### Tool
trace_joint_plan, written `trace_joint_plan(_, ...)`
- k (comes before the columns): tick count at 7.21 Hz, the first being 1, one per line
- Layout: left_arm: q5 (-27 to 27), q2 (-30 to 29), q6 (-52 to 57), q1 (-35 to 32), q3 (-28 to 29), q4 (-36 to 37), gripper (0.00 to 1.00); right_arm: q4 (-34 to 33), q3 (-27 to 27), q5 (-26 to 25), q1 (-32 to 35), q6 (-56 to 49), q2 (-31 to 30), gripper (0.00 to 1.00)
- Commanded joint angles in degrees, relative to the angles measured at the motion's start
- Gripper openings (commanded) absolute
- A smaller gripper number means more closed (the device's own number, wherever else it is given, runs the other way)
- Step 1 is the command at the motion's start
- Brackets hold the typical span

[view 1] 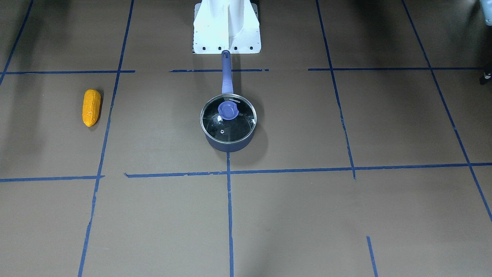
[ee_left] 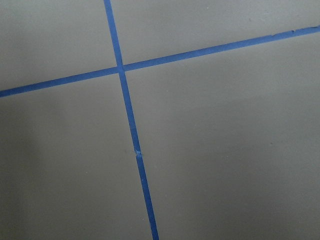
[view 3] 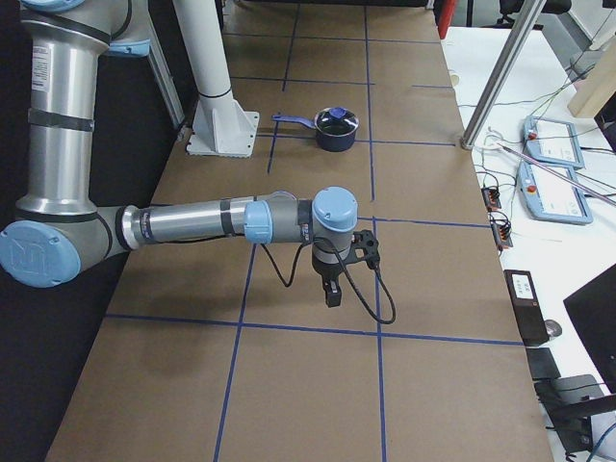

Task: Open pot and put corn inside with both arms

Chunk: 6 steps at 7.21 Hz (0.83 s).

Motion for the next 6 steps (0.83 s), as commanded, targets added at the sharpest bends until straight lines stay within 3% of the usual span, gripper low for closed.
trace_joint_plan(1,-0.4,0.6,0.2,0.0,-0.6,0.2,1.0,-0.2,0.0,0.5,0.8,-1.0,-0.7,1.0)
trace_joint_plan(6,-0.4,0.7,-2.6,0.1,-1.3,-0.2,1.0,0.0,-0.2,1.7,0.7,2.4,-0.7,1.0)
